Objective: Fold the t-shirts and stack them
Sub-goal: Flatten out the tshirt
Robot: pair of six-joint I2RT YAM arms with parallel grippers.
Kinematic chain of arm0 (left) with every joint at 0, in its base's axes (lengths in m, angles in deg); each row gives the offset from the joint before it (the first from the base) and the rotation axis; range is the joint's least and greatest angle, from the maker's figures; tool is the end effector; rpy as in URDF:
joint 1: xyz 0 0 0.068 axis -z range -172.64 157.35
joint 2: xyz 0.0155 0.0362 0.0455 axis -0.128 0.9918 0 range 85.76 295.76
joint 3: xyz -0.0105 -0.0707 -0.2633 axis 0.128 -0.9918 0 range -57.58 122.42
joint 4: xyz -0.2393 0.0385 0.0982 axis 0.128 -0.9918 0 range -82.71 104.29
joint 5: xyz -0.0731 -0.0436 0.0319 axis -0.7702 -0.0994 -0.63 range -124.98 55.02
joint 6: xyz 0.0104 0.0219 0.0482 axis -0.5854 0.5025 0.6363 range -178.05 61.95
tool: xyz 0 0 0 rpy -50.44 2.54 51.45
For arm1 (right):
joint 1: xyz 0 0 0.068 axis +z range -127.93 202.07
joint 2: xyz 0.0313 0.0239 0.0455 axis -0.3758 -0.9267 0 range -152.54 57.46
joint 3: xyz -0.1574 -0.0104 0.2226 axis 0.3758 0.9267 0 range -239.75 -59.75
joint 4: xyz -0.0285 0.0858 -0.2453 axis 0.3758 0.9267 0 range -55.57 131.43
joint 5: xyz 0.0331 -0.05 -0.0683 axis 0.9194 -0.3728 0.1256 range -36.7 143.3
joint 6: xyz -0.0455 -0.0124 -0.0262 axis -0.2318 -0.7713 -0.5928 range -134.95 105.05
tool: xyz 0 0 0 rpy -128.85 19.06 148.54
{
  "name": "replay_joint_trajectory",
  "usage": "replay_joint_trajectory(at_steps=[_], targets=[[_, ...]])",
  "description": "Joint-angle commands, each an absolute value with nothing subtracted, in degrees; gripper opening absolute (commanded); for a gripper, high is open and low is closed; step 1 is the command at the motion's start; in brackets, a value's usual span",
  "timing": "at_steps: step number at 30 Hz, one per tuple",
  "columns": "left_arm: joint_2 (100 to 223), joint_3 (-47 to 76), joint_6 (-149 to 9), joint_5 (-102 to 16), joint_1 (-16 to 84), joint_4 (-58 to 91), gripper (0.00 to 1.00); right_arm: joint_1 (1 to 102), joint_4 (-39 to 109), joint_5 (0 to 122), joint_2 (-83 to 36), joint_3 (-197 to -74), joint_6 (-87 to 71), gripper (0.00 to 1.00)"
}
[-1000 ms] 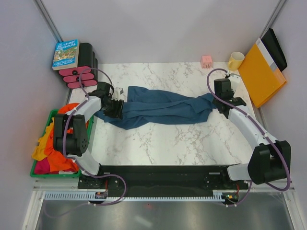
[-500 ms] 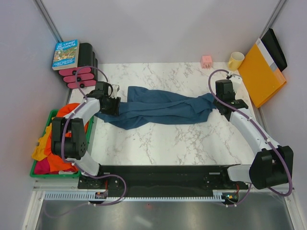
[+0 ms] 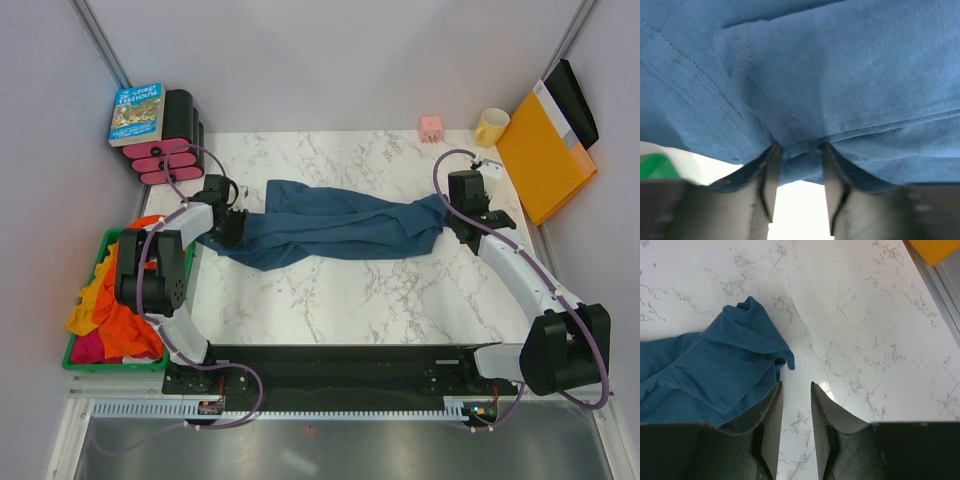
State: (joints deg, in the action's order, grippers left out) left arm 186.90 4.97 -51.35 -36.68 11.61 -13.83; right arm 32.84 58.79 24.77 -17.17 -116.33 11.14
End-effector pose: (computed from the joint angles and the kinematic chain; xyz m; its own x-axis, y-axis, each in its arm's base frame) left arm 0.3422 -0.0265 0.1660 -0.8997 0.1838 -0.3959 0.1921 0.9812 0.0190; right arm 0.2776 0.0355 0.2782 -0.5149 0.2954 -0.8048 0.4551 0.8897 0.0354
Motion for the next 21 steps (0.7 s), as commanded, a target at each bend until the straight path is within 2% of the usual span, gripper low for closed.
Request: replay_joint_trajectory(at_steps=[1,6,9,10,15,16,19,20,21], targets=[[185.26,6.67,-52.95,-37.35,11.49,-12.87,0.40,33.06,57.90,23.77,-15.57,-115.65,11.15,0.36],[182.79,6.06,-53.04,-37.09,11.49,-12.44,0.42,33.06,57.81,24.56,-15.57,-114.86,11.77,0.35],[182.53,5.79,-52.95,-36.92,11.49,-12.00,0.37,33.06,57.64,24.91,-15.57,-114.51,12.03,0.33],[182.53,5.70,-53.30,-36.74,11.49,-11.82,0.30,33.06,57.72,24.92,-15.49,-114.42,12.12,0.32],[182.88,5.62,-53.04,-36.30,11.49,-11.29,0.04,33.15,57.72,24.22,-14.96,-113.98,11.68,0.29],[182.97,5.62,-53.04,-36.21,11.49,-11.38,0.02,33.15,57.72,23.86,-14.78,-113.89,11.59,0.30],[182.53,5.44,-52.95,-36.65,11.49,-11.12,0.02,32.97,58.42,21.85,-14.26,-113.72,11.59,0.41],[182.27,5.27,-52.95,-36.91,11.49,-11.03,0.02,32.80,58.69,20.45,-14.17,-113.63,11.59,0.49],[181.66,5.00,-52.86,-37.00,11.49,-10.94,0.02,32.27,58.78,20.35,-13.99,-113.45,11.68,0.52]])
